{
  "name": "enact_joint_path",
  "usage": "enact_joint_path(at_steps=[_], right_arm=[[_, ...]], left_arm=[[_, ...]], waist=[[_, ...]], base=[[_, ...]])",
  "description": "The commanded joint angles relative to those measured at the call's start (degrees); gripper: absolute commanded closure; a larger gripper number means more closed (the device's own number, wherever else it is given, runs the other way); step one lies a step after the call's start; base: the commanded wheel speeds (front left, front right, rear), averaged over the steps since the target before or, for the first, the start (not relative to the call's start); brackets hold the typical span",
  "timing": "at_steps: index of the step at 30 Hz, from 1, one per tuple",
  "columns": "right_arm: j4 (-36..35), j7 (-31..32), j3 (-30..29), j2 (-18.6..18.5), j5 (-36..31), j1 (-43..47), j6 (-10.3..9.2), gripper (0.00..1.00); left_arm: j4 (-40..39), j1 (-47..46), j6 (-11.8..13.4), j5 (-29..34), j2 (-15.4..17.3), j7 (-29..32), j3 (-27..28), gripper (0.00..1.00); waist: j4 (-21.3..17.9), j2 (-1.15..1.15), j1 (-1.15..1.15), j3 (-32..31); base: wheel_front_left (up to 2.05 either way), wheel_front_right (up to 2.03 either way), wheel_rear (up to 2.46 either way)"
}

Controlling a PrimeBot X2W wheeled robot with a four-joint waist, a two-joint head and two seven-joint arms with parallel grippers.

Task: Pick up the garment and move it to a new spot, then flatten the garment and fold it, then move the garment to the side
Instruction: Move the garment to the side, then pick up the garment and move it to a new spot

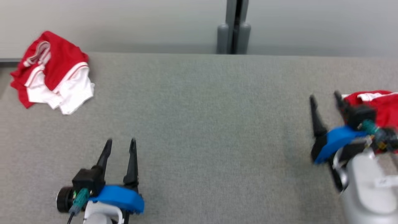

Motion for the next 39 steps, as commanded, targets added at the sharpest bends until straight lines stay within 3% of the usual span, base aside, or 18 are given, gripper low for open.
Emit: enact_joint_path(at_steps=[1,8,17,33,39], right_arm=[[-0.37,-0.5,0.19,0.89,-0.16,1.98,-0.01,0.0],[-4.39,-3.21,-0.33,4.56,-0.11,13.07,-0.01,0.0],[-11.62,-4.93,3.33,4.7,7.38,24.08,-0.01,0.0],[-15.2,-3.73,4.75,4.72,8.77,26.68,-0.01,0.0],[-15.91,-3.34,5.24,4.72,8.61,26.66,-0.01,0.0]], left_arm=[[0.36,0.75,0.15,-0.19,0.04,-0.26,0.3,0.0],[2.49,5.81,-0.03,-1.23,-0.65,-0.66,1.09,0.0],[1.84,9.48,-0.07,-1.28,-1.2,-0.7,1.58,0.0],[0.66,9.48,-0.57,-0.3,-1.67,-0.72,1.88,0.0],[0.37,8.07,-0.38,0.33,-1.51,-0.72,1.69,0.0]], waist=[[-0.35,0.0,0.02,-1.16],[1.28,0.0,0.02,-6.22],[1.67,0.0,0.02,-8.65],[1.13,0.0,0.02,-8.98],[4.06,0.0,0.02,-8.45]], base=[[0.0,0.0,0.0],[0.0,0.0,0.0],[0.0,0.0,0.0],[0.0,0.0,0.0],[0.0,0.0,0.0]])
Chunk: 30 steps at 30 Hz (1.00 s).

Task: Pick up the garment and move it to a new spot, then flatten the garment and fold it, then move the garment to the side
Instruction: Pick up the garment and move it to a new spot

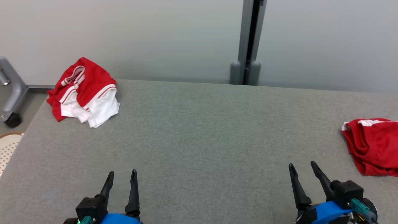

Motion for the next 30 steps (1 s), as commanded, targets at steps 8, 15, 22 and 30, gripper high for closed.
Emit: enact_joint_path(at_steps=[8,15,22,30], right_arm=[[-0.71,0.28,1.11,-0.04,0.81,0.4,0.01,0.0],[0.11,0.05,2.42,-0.08,1.65,0.38,0.01,0.0],[0.7,0.54,4.45,-0.1,2.07,-0.46,0.0,0.0],[1.43,1.01,6.61,-0.09,1.47,-2.54,0.01,0.0]], left_arm=[[-0.85,-1.31,0.32,1.06,0.79,-0.26,0.0,0.0],[-1.44,-0.79,0.71,1.16,1.67,0.09,-0.11,0.0],[-3.0,1.01,1.6,0.29,2.66,0.2,1.09,0.0],[-6.17,3.25,2.82,-0.32,3.21,-0.1,2.91,0.0]], waist=[[10.27,0.0,-0.01,0.22],[20.7,0.0,-0.01,-0.37],[26.43,0.0,-0.01,-0.32],[26.94,0.0,-0.01,0.54]], base=[[0.0,0.0,0.0],[0.0,0.0,0.0],[0.0,0.0,0.0],[0.0,0.0,0.0]])
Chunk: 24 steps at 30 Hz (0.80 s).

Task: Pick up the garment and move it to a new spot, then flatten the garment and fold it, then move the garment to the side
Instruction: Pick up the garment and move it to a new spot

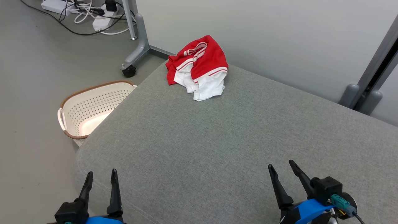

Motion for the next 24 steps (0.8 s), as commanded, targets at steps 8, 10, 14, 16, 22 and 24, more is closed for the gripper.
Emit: enact_joint_path(at_steps=[8,10,14,16,22,24], right_arm=[[-1.73,0.3,-3.38,-0.17,-2.35,-1.23,0.01,0.0],[-3.23,1.29,-4.07,-0.21,-3.86,-2.01,0.0,0.0],[-7.45,3.74,-5.84,-0.17,-7.34,-4.01,0.01,0.0],[-10.27,5.32,-6.81,-0.17,-9.27,-4.97,0.01,0.0],[-18.71,10.14,-8.12,-0.18,-13.96,-8.44,0.01,0.0],[-21.28,11.87,-7.54,-0.17,-15.15,-9.81,0.01,0.0]], left_arm=[[-3.03,-3.0,-1.28,-0.87,2.99,1.47,1.13,0.0],[-4.63,-5.28,-1.26,-0.73,4.64,2.37,2.13,0.0],[-8.07,-12.4,-1.41,-2.03,8.54,4.16,5.88,0.0],[-9.04,-17.4,-1.61,-2.45,10.71,5.45,7.46,0.0],[-3.97,-34.29,-3.89,-3.89,15.77,10.35,9.1,0.0],[-0.14,-39.94,-4.38,-4.66,16.54,12.15,9.52,0.0]], waist=[[-0.22,0.0,-0.01,1.96],[-1.72,0.0,-0.01,3.94],[-4.95,0.0,-0.01,8.74],[-6.58,0.0,-0.01,11.42],[-11.75,0.0,-0.01,20.02],[-13.49,0.0,-0.01,23.03]], base=[[0.0,0.0,0.0],[0.0,0.0,0.0],[0.0,0.0,0.0],[0.0,0.0,0.0],[0.0,0.0,0.0],[0.0,0.0,0.0]])
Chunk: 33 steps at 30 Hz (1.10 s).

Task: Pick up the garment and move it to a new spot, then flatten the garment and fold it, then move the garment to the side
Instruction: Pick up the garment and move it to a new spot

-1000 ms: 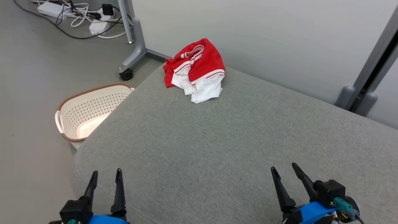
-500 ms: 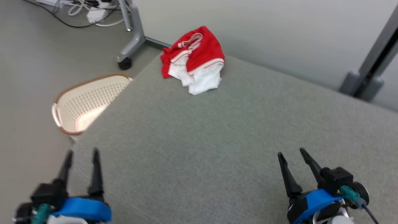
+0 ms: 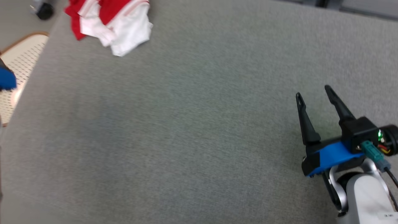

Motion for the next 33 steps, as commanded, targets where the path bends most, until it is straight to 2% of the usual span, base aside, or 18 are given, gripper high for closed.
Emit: enact_joint_path(at_steps=[1,6,14,26,27,28,29,30,33], right_arm=[[-2.21,1.39,0.48,-0.2,-1.11,-1.9,0.01,0.0],[-7.26,4.36,1.19,-1.18,-4.3,-5.85,0.01,0.0],[-11.68,6.16,1.83,-1.77,-3.96,-6.48,0.01,0.0],[-15.09,5.25,-0.38,-1.23,-4.17,-3.74,0.0,0.0],[-15.13,5.19,-0.61,-1.18,-4.19,-3.55,0.0,0.0],[-15.14,5.05,-0.73,-1.13,-4.21,-3.37,0.0,0.0],[-15.01,4.93,-0.92,-1.05,-4.13,-3.25,0.0,0.0],[-14.77,4.67,-1.0,-0.97,-4.06,-3.23,0.0,0.0],[-14.25,4.18,-1.2,-0.79,-3.73,-3.5,0.0,0.0]], left_arm=[[3.31,-4.88,-0.44,-1.09,0.05,1.41,0.23,0.0],[14.57,-14.47,-1.63,-1.34,-0.8,3.18,-1.65,0.0],[30.95,-23.46,-4.06,-1.52,-2.53,3.22,-5.06,0.0],[44.61,-33.8,-6.15,-2.4,-0.59,1.89,-8.08,0.0],[45.13,-34.32,-6.32,-2.65,-0.65,2.15,-8.58,0.22],[45.52,-34.91,-6.44,-2.68,-0.51,2.39,-9.16,0.6],[45.8,-35.39,-6.5,-2.74,-0.37,2.49,-9.82,0.76],[45.83,-35.8,-6.48,-3.17,-0.49,2.52,-10.62,1.0],[45.34,-36.23,-6.38,-4.06,-0.26,2.57,-12.22,1.0]], waist=[[-0.88,0.0,-0.02,2.99],[-3.53,0.0,-0.02,9.16],[-6.79,0.0,-0.02,15.93],[-10.94,0.0,-0.02,22.17],[-10.99,0.0,-0.02,22.33],[-11.03,0.0,-0.02,22.4],[-11.05,0.0,-0.02,22.41],[-11.08,0.0,-0.02,22.36],[-11.05,0.0,-0.02,22.06]], base=[[0.0,0.0,0.0],[0.0,0.0,0.0],[0.0,0.0,0.0],[0.0,0.0,0.0],[0.0,0.0,0.0],[0.0,0.0,0.0],[0.0,0.0,0.0],[0.0,0.0,0.0],[0.0,0.0,0.0]])
